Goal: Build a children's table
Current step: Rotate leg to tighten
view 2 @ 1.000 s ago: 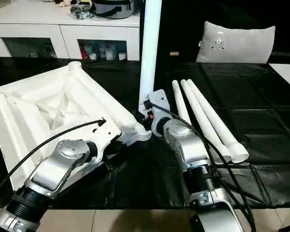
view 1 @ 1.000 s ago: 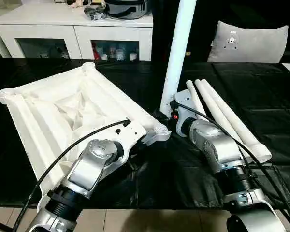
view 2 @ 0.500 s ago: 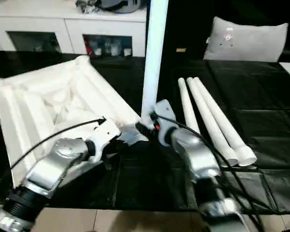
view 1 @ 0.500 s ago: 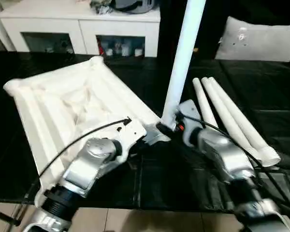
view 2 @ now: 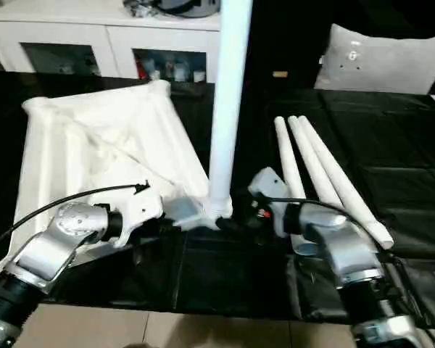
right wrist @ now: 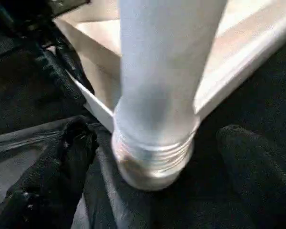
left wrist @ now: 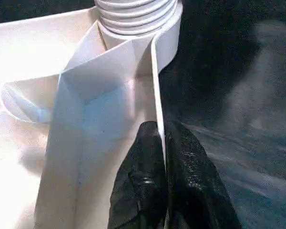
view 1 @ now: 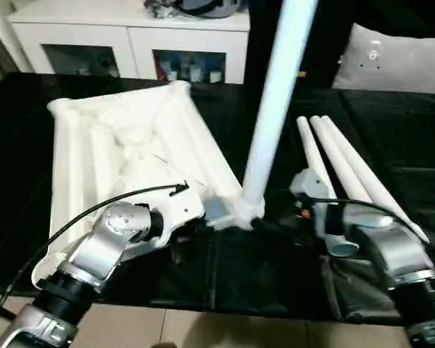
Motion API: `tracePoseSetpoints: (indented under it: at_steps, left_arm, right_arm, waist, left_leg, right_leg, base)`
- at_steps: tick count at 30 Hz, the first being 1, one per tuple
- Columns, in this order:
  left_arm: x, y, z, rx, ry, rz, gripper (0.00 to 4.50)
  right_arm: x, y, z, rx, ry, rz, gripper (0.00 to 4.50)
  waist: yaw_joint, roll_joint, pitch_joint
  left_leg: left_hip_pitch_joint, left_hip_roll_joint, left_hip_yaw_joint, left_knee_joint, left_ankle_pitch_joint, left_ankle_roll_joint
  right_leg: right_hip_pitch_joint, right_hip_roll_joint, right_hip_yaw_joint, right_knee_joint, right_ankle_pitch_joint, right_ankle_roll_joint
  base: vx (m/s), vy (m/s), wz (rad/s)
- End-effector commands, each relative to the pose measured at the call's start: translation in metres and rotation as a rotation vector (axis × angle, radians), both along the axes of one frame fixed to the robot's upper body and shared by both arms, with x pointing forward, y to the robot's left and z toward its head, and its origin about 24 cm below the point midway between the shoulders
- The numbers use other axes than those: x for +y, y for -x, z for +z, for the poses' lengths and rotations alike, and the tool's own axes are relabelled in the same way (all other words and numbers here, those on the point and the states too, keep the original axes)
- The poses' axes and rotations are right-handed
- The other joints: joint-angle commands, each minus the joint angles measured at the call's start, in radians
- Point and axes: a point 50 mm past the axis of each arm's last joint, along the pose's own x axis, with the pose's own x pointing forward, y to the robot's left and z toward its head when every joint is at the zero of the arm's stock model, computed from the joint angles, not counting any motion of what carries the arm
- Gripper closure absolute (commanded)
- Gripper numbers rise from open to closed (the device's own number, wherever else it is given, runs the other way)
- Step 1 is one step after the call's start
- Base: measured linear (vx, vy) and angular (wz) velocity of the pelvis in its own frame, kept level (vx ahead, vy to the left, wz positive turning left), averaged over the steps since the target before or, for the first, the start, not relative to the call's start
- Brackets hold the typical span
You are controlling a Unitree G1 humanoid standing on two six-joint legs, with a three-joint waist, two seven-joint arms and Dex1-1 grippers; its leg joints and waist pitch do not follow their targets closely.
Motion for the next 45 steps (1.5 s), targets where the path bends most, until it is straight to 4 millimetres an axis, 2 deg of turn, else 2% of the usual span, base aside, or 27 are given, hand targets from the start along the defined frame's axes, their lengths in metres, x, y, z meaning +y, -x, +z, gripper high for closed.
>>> tracePoseSetpoints:
  at_steps: [1, 8, 9, 12, 14, 17, 23, 28, 30, 32, 33, 35, 36, 37, 38, 39, 40, 41, 42, 43, 44, 45]
  left_arm:
    - [-0.008, 0.005, -0.002, 0.023, -0.024, -0.118, 4.5]
    - [-0.003, 0.006, -0.003, 0.052, -0.044, -0.178, 4.5]
    - [-0.003, 0.006, -0.002, 0.053, -0.043, -0.178, 4.5]
    - [-0.003, 0.006, -0.003, 0.061, -0.035, -0.175, 4.5]
    - [-0.003, 0.006, -0.004, 0.062, -0.034, -0.176, 4.5]
    - [-0.001, 0.006, -0.004, 0.074, -0.031, -0.173, 4.5]
    - [0.0, 0.009, -0.006, 0.101, -0.022, -0.164, 4.5]
    - [-0.002, 0.011, -0.006, 0.124, 0.027, -0.122, 4.5]
    - [-0.006, 0.009, -0.004, 0.134, 0.079, -0.056, 4.5]
    - [-0.008, 0.008, -0.004, 0.135, 0.094, -0.023, 4.5]
    - [-0.01, 0.007, -0.004, 0.135, 0.101, 0.016, 4.5]
    - [-0.011, 0.006, -0.004, 0.134, 0.104, 0.042, 4.5]
    - [-0.012, 0.005, -0.004, 0.132, 0.105, 0.049, 4.5]
    - [-0.025, -0.006, -0.003, 0.088, 0.127, 0.212, 4.5]
    - [-0.025, -0.006, -0.003, 0.088, 0.127, 0.212, 4.5]
    - [-0.037, -0.014, -0.003, 0.066, 0.147, 0.32, 4.5]
    - [-0.045, -0.018, -0.002, 0.056, 0.156, 0.39, 4.5]
    - [-0.045, -0.018, -0.002, 0.056, 0.156, 0.39, 4.5]
    - [-0.055, -0.021, 0.0, 0.05, 0.182, 0.436, 4.5]
    - [-0.061, -0.022, 0.001, 0.05, 0.199, 0.456, 4.5]
    - [-0.061, -0.022, 0.001, 0.05, 0.199, 0.456, 4.5]
    - [-0.07, -0.022, 0.002, 0.034, 0.202, 0.445, 4.5]
  right_arm:
    - [0.003, -0.002, 0.003, -0.014, -0.004, 0.054, 0.05]
    - [0.014, -0.007, -0.003, 0.013, 0.002, 0.132, 0.22]
    - [0.014, -0.007, -0.003, 0.014, 0.002, 0.134, 0.55]
    - [0.017, -0.006, -0.007, 0.054, -0.012, 0.161, 0.72]
    - [0.017, -0.006, -0.008, 0.057, -0.012, 0.164, 0.98]
    - [0.017, -0.005, -0.011, 0.084, -0.018, 0.171, 1.08]
    - [0.017, -0.001, -0.016, 0.135, -0.044, 0.166, 1.72]
    - [0.022, 0.006, -0.021, 0.186, -0.095, 0.148, 1.84]
    - [0.03, 0.007, -0.026, 0.213, -0.129, 0.081, 1.86]
    - [0.034, 0.005, -0.029, 0.215, -0.13, 0.024, 1.86]
    - [0.038, 0.002, -0.031, 0.215, -0.136, -0.034, 1.86]
    - [0.041, 0.0, -0.032, 0.215, -0.14, -0.07, 1.87]
    - [0.042, -0.001, -0.033, 0.215, -0.141, -0.079, 1.87]
    - [0.054, -0.012, -0.04, 0.226, -0.164, -0.267, 1.87]
    - [0.054, -0.012, -0.04, 0.226, -0.164, -0.267, 1.87]
    - [0.06, -0.019, -0.046, 0.224, -0.158, -0.394, 1.87]
    - [0.064, -0.023, -0.05, 0.224, -0.15, -0.477, 1.87]
    - [0.064, -0.023, -0.05, 0.224, -0.15, -0.477, 1.87]
    - [0.066, -0.025, -0.052, 0.224, -0.154, -0.519, 1.87]
    - [0.068, -0.025, -0.053, 0.223, -0.159, -0.534, 1.87]
    - [0.068, -0.025, -0.053, 0.223, -0.159, -0.534, 1.87]
    - [0.07, -0.025, -0.053, 0.225, -0.179, -0.541, 1.32]
  waist:
    - [0.001, 0.002, -0.058]
    - [0.003, -0.001, -0.055]
    - [0.003, 0.0, -0.056]
    - [0.004, -0.002, -0.058]
    - [0.005, -0.001, -0.058]
    - [0.007, -0.002, -0.06]
    - [0.006, 0.002, -0.06]
    - [0.006, 0.002, -0.061]
    - [0.007, 0.005, -0.061]
    - [0.005, 0.005, -0.057]
    - [-0.006, 0.006, -0.05]
    - [-0.012, 0.004, -0.046]
    - [-0.014, 0.004, -0.045]
    - [-0.021, 0.009, -0.043]
    - [-0.027, 0.009, -0.039]
    - [-0.033, 0.005, -0.042]
    - [-0.036, 0.006, -0.041]
    - [-0.038, 0.006, -0.04]
    - [-0.035, 0.004, -0.043]
    - [-0.032, 0.004, -0.045]
    - [-0.031, 0.003, -0.048]
    - [-0.027, 0.001, -0.05]
  left_leg:
    - [0.003, 0.056, -0.007, -0.057, -0.118, 0.074]
    - [0.004, 0.057, -0.008, -0.058, -0.155, 0.05]
    - [0.004, 0.058, -0.008, -0.058, -0.154, 0.048]
    - [0.002, 0.058, -0.009, -0.057, -0.14, 0.049]
    - [0.002, 0.057, -0.008, -0.056, -0.134, 0.052]
    - [0.0, 0.056, -0.007, -0.053, -0.118, 0.059]
    - [0.002, 0.057, -0.008, -0.054, -0.12, 0.058]
    - [0.001, 0.057, -0.008, -0.053, -0.112, 0.056]
    - [0.0, 0.058, -0.009, -0.054, -0.114, 0.053]
    - [0.0, 0.056, -0.01, -0.057, -0.131, 0.046]
    - [0.003, 0.055, -0.011, -0.065, -0.195, 0.023]
    - [0.004, 0.052, -0.014, -0.068, -0.234, 0.006]
    - [0.005, 0.052, -0.014, -0.069, -0.244, 0.003]
    - [0.011, 0.054, -0.015, -0.071, -0.265, -0.01]
    - [0.013, 0.054, -0.014, -0.072, -0.282, -0.017]
    - [0.015, 0.05, -0.017, -0.07, -0.289, -0.027]
    - [0.014, 0.049, -0.02, -0.072, -0.287, -0.031]
    - [0.013, 0.047, -0.019, -0.072, -0.287, -0.028]
    - [0.014, 0.046, -0.019, -0.071, -0.282, -0.023]
    - [0.017, 0.047, -0.017, -0.069, -0.27, -0.012]
    - [0.015, 0.046, -0.015, -0.068, -0.255, -0.004]
    - [0.009, 0.046, -0.013, -0.068, -0.221, 0.015]
  right_leg:
    - [0.061, -0.087, 0.05, -0.057, -0.051, -0.243]
    - [0.058, -0.09, 0.052, -0.06, -0.154, -0.231]
    - [0.058, -0.09, 0.051, -0.059, -0.153, -0.232]
    - [0.059, -0.088, 0.05, -0.055, -0.13, -0.229]
    - [0.059, -0.089, 0.05, -0.055, -0.123, -0.229]
    - [0.06, -0.089, 0.05, -0.053, -0.107, -0.233]
    - [0.06, -0.087, 0.048, -0.053, -0.11, -0.233]
    - [0.062, -0.087, 0.049, -0.051, -0.091, -0.235]
    - [0.06, -0.088, 0.048, -0.051, -0.088, -0.238]
    - [0.06, -0.087, 0.047, -0.055, -0.122, -0.234]
    - [0.057, -0.088, 0.047, -0.067, -0.242, -0.21]
    - [0.058, -0.093, 0.047, -0.079, -0.358, -0.176]
    - [0.057, -0.093, 0.048, -0.083, -0.383, -0.166]
    - [0.048, -0.091, 0.05, -0.085, -0.413, -0.157]
    - [0.046, -0.091, 0.049, -0.089, -0.433, -0.157]
    - [0.049, -0.093, 0.046, -0.091, -0.473, -0.144]
    - [0.049, -0.095, 0.044, -0.095, -0.496, -0.131]
    - [0.049, -0.093, 0.043, -0.098, -0.505, -0.123]
    - [0.05, -0.094, 0.043, -0.099, -0.504, -0.117]
    - [0.047, -0.093, 0.046, -0.101, -0.474, -0.121]
    - [0.049, -0.092, 0.048, -0.098, -0.445, -0.125]
    - [0.052, -0.089, 0.049, -0.092, -0.384, -0.131]
  base:
    - [0.0, 0.0, 0.0]
    - [0.0, 0.0, 0.0]
    - [0.0, 0.0, 0.0]
    - [0.0, 0.0, 0.0]
    - [0.0, 0.0, 0.0]
    - [0.0, 0.0, 0.0]
    - [0.0, 0.0, 0.0]
    - [0.0, 0.0, 0.0]
    - [0.0, 0.0, 0.0]
    - [0.0, 0.0, 0.0]
    - [0.0, 0.0, 0.0]
    - [0.0, 0.0, 0.0]
    - [0.0, 0.0, 0.0]
    - [0.0, 0.0, 0.0]
    - [0.0, 0.0, 0.0]
    - [0.0, 0.0, 0.0]
    - [0.0, 0.0, 0.0]
    - [0.0, 0.0, 0.0]
    - [0.0, 0.0, 0.0]
    - [0.0, 0.0, 0.0]
    - [0.0, 0.0, 0.0]
    - [0.0, 0.0, 0.0]
